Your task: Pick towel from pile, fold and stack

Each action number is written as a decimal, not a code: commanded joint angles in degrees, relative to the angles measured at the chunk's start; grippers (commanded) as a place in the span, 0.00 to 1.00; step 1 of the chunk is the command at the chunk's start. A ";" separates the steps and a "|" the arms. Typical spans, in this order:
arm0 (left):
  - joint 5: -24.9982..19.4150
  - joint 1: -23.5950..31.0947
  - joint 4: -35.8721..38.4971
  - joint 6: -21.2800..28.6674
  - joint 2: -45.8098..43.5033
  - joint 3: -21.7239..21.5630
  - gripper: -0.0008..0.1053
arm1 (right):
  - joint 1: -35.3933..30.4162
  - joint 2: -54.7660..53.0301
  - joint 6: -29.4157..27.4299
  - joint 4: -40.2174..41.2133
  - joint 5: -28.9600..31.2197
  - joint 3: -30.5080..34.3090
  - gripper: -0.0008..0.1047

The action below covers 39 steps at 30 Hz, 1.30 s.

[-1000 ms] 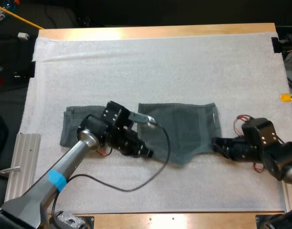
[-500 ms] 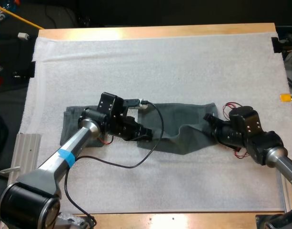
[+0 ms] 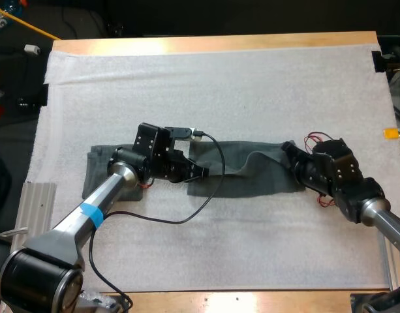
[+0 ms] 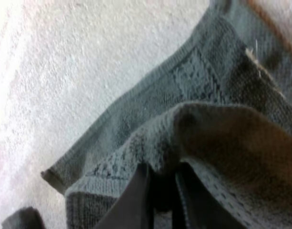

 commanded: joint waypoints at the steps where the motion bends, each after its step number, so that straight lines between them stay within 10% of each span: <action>1: -0.70 0.02 -1.27 0.08 -0.34 -0.05 0.01 | -0.13 -0.21 -0.01 -0.40 0.79 -0.13 0.01; 17: -4.46 0.02 -3.22 0.08 -0.34 -0.05 0.02 | -0.13 -0.21 -0.26 -0.47 3.20 -0.13 0.01; 22: -4.46 0.02 -3.48 -0.81 -0.34 -0.05 0.28 | -0.13 -0.21 -1.54 -3.60 2.09 -0.13 0.01; 27: -3.50 0.02 -3.74 -1.21 -0.34 -0.79 0.62 | -0.13 -0.21 -1.54 -10.74 -0.70 -0.13 0.30; 31: -0.62 0.02 -3.99 -1.21 -0.57 -3.04 0.63 | -0.13 -0.21 -1.54 -16.41 -1.74 -0.13 0.58; 39: 0.32 0.02 -2.93 -0.45 -6.82 -5.81 0.63 | -0.13 -1.01 -9.29 -17.57 -7.88 -0.13 0.62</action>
